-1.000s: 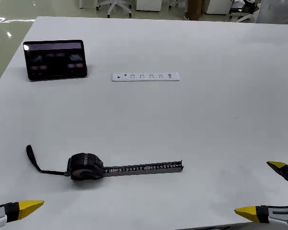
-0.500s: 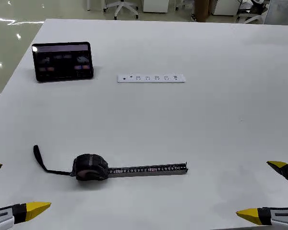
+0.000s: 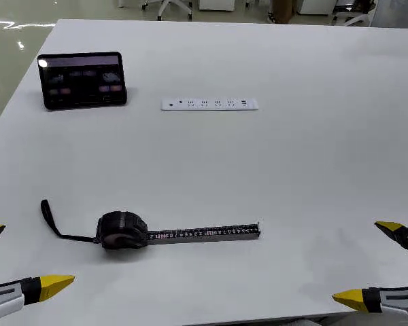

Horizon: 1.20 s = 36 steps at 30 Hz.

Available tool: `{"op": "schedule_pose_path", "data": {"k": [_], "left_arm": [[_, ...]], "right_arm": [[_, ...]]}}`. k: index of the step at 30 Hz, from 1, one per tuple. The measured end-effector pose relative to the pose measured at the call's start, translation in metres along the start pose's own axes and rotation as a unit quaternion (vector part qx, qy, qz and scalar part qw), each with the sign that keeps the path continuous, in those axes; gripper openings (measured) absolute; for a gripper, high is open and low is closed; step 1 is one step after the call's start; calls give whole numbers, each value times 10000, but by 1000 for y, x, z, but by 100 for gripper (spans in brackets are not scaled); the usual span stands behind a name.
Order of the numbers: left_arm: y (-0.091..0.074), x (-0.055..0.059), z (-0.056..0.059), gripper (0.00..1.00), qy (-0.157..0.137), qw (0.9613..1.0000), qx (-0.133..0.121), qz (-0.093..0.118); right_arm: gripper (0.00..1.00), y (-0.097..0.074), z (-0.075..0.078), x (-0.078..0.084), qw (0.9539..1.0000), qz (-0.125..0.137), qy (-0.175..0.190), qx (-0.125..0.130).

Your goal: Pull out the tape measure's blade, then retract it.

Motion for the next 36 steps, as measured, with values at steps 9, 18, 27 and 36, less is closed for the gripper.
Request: {"op": "schedule_pose_path", "data": {"k": [9, 18, 27, 36], "left_arm": [[7, -6, 5, 100, -98, 9999, 45, -109], [21, -31, 5, 100, -478, 9986, -230, 62], [60, -48, 20, 100, -919, 9945, -407, 300], [89, -52, 31, 100, -1221, 9900, -620, 339]], "right_arm": [[100, 1, 0, 2, 9999, -95, 110, 11], [100, 10, -1, -10, 10000, -38, 44, -36], [100, 34, -7, -31, 9996, -28, -179, -222], [100, 60, -4, -40, 9980, -21, -493, -384]]}}
Point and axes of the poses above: the centre of the closed fingertips' face, and the gripper's own axes: y roughly forward along the fingers, z roughly to its right, x roughly out of its underside, the point moved 5 cm from there along -y, roughly backward along the fingers, and after that the axes turned 12 degrees about x, right-handed, at the moved point
